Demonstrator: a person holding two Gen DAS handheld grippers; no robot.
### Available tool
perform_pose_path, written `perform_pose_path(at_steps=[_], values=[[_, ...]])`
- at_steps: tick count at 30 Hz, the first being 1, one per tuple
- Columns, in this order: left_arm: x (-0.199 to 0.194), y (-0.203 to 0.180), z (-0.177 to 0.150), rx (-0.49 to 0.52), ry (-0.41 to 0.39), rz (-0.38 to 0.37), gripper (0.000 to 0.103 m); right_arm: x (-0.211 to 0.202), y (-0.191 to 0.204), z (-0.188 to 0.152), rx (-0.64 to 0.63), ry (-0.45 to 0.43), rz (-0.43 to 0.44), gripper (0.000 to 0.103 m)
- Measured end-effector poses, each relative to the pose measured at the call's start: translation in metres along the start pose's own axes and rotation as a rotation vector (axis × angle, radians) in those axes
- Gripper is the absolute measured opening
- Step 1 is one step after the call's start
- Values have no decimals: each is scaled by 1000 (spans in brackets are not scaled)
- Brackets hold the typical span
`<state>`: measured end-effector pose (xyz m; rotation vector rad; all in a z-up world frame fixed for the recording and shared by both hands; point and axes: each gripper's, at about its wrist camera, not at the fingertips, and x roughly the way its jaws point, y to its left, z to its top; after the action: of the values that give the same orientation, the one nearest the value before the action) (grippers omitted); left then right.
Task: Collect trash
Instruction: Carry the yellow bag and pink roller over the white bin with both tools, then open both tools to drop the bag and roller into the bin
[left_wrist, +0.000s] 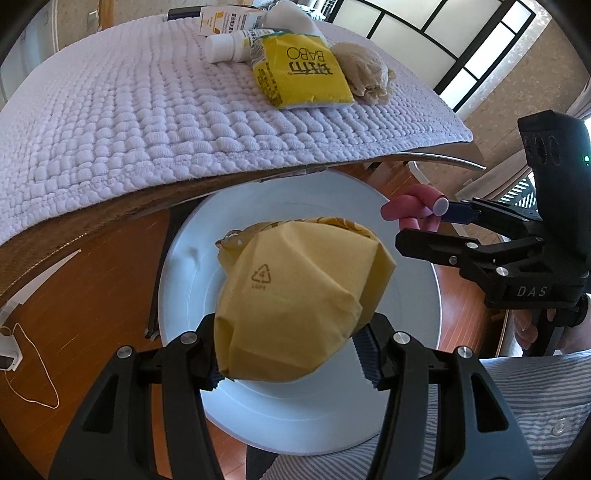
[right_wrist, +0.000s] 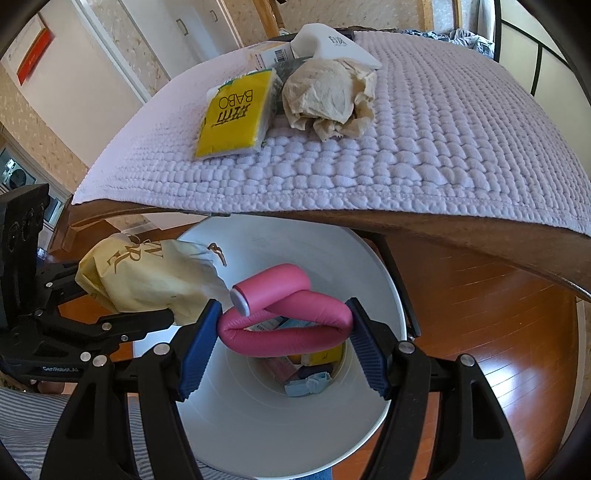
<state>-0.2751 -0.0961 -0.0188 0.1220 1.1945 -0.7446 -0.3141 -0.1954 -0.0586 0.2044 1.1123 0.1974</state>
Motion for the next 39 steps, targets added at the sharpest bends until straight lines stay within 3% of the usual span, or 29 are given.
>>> perform_pose_path(at_steps=[34, 37, 39], values=[[29, 13, -1, 5, 42, 21, 58, 20, -6, 3, 36, 48, -10, 68], [30, 18, 0, -6, 45, 26, 63, 20, -6, 4, 38, 43, -18, 79], [28, 22, 0, -14, 40, 23, 66, 16, -7, 4, 38, 35, -18, 80]])
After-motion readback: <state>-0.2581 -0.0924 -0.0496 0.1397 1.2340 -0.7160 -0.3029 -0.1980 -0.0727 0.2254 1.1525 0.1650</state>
